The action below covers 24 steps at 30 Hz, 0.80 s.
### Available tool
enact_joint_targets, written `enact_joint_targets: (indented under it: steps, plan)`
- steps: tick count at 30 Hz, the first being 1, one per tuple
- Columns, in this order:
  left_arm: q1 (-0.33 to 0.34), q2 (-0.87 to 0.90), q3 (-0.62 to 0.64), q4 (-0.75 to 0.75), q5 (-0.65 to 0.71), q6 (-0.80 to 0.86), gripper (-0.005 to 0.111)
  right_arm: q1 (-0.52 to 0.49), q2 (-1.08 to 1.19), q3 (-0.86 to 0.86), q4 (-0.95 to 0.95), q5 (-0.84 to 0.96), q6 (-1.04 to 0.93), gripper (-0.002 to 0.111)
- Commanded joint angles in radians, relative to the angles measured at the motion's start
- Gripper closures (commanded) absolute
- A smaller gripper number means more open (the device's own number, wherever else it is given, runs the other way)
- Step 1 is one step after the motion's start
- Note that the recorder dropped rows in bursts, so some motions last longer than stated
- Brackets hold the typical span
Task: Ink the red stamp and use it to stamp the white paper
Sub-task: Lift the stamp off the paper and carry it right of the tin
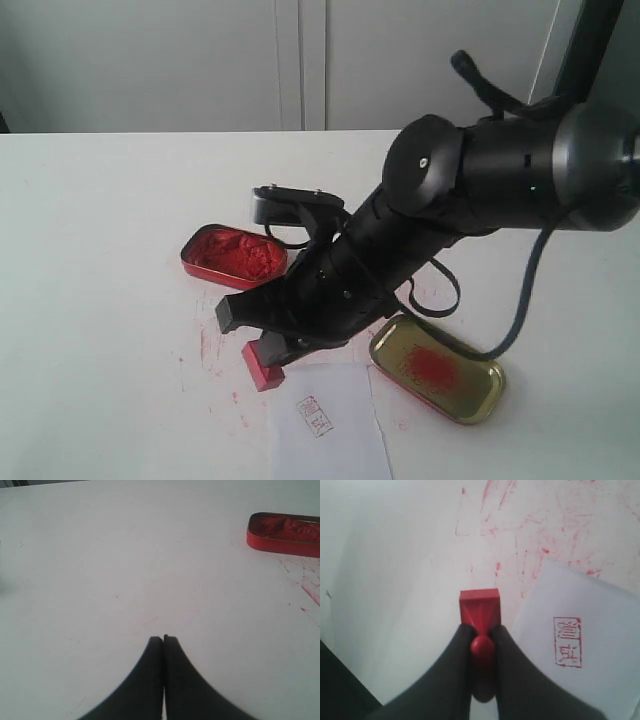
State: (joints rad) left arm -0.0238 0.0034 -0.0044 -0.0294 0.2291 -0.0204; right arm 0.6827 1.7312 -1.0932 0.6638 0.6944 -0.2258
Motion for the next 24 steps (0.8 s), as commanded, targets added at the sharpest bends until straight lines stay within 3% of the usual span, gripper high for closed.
enact_joint_targets:
  steps: [1,10,24]
  plan:
    - [0.001,-0.003,0.004,0.0,-0.004,-0.002,0.107,-0.067,-0.063,0.053,0.029,-0.005,-0.074,0.108]
    - [0.001,-0.003,0.004,0.0,-0.004,-0.002,0.107,-0.215,-0.094,0.087,0.105,0.075,-0.205,0.108]
    - [0.001,-0.003,0.004,0.0,-0.004,-0.002,0.107,-0.363,-0.094,0.087,0.205,0.089,-0.351,0.108]
